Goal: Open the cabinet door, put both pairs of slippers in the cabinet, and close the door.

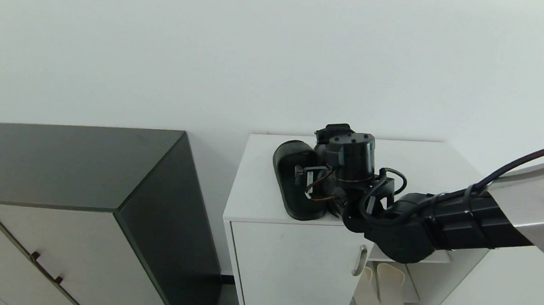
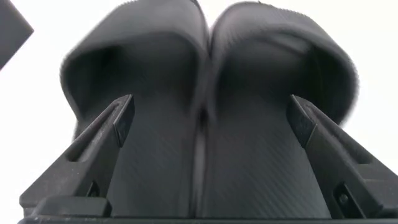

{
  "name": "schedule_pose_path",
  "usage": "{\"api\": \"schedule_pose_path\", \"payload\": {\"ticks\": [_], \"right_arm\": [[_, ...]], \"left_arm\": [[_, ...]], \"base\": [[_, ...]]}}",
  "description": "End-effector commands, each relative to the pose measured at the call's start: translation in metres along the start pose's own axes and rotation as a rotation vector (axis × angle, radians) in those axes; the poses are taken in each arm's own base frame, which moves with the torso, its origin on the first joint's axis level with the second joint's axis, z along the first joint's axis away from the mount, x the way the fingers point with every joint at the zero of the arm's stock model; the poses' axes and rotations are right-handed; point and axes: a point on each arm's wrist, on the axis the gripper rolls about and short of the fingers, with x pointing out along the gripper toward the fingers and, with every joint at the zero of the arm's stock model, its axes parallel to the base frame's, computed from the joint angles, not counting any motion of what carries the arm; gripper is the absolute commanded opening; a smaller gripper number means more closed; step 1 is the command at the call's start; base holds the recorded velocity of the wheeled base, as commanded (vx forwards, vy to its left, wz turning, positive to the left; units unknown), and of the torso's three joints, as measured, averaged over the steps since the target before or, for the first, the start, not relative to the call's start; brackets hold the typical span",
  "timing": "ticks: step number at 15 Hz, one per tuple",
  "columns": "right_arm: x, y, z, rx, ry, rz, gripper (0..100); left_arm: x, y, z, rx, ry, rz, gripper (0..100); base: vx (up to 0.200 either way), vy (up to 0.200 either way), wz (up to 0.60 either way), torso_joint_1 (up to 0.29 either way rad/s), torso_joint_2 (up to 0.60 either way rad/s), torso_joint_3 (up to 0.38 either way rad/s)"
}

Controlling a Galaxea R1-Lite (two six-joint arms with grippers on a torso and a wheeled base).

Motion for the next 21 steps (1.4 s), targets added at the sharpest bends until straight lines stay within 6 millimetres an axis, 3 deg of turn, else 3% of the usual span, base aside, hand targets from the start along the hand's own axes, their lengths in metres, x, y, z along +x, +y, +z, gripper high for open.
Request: {"api": "schedule_pose_path", "payload": {"ticks": [1,7,8,14,19,21], "right_arm": [[0.016,0.004,-0.007,-0.003,0.004,0.001,100],[0.045,0.002,-0.015,-0.023,-0.005,-0.024,100],[0.046,0.003,-0.015,-0.023,-0.007,-0.024,0],[0.040,0.002,0.005,-0.013,-0.054,-0.020,0],[0.010,-0.003,0.020,-0.013,-0.059,0.002,0],[-0.018,-0.003,0.031,-0.010,-0.067,0.035,0]], "left_arm": [[0.000,0.000,0.000,0.000,0.000,0.001,0],[0.000,0.000,0.000,-0.002,0.000,0.001,0],[0.000,0.000,0.000,-0.002,0.000,0.001,0],[0.000,0.000,0.000,0.000,0.000,-0.002,0],[0.000,0.000,0.000,0.000,0.000,-0.002,0],[0.000,0.000,0.000,0.000,0.000,-0.002,0]], "base": [[0.000,0.000,0.00,0.000,0.00,0.000],[0.000,0.000,0.00,0.000,0.00,0.000],[0.000,0.000,0.00,0.000,0.00,0.000],[0.000,0.000,0.00,0.000,0.00,0.000],[0.000,0.000,0.00,0.000,0.00,0.000],[0.000,0.000,0.00,0.000,0.00,0.000]]}}
